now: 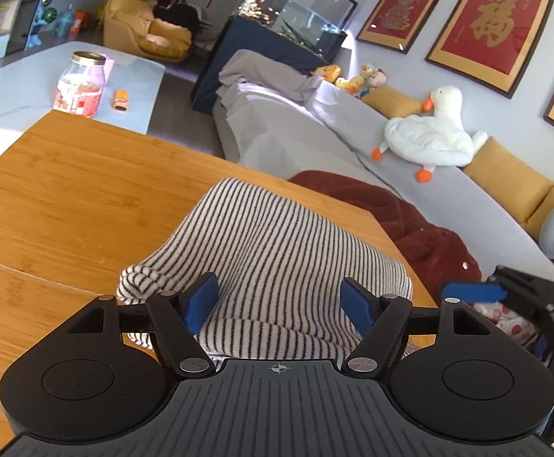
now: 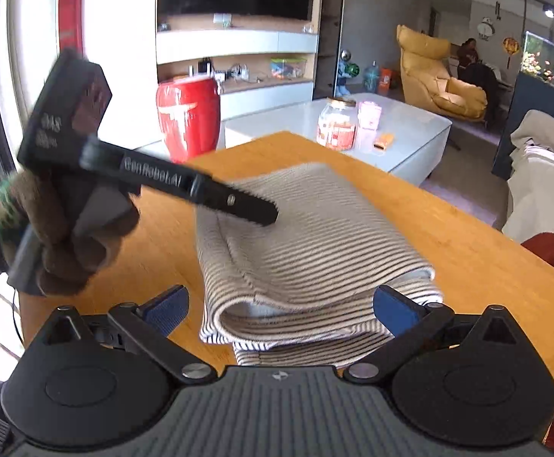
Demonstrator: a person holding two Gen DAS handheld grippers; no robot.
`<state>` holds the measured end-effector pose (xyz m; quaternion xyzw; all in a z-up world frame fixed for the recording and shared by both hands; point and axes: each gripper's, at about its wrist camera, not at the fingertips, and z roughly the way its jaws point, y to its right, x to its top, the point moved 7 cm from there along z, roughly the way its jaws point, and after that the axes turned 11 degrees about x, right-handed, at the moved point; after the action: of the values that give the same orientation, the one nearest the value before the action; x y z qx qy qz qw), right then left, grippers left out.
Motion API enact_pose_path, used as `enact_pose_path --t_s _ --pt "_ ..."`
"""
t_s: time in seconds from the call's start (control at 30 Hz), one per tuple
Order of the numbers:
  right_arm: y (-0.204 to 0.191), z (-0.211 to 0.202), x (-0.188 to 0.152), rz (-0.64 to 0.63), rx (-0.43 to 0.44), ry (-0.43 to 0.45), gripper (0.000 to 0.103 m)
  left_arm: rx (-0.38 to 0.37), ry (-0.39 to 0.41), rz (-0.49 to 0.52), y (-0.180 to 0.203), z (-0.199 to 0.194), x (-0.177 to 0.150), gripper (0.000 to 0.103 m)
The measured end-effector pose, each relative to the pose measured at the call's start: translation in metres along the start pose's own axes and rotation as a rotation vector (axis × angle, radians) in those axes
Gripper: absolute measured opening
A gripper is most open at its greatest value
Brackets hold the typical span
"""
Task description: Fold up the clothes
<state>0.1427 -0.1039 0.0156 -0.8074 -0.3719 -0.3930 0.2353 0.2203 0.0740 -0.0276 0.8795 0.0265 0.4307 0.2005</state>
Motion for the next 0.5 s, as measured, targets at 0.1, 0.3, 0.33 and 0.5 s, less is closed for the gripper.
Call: enact_pose_path --t_s 0.1,0.3,0.33,0.5 --pt "0.021 -0.027 0.021 0.061 -0.011 0.114 0.103 -0.004 0.007 -0.004 0.001 0.000 0.000 0.078" --pt "0.075 0.016 0.033 0.177 -0.117 0.135 0.103 0.021 0.011 -0.008 0.002 -0.003 0.000 0.079" --pt "0.078 0.035 0.023 0.163 -0.140 0.071 0.103 0.037 0.010 -0.019 0.001 -0.007 0.001 0.078" --pt "0.082 0.062 -0.011 0.195 -0.204 0.024 0.103 0.081 0.004 -0.085 0.006 -0.042 -0.002 0.090"
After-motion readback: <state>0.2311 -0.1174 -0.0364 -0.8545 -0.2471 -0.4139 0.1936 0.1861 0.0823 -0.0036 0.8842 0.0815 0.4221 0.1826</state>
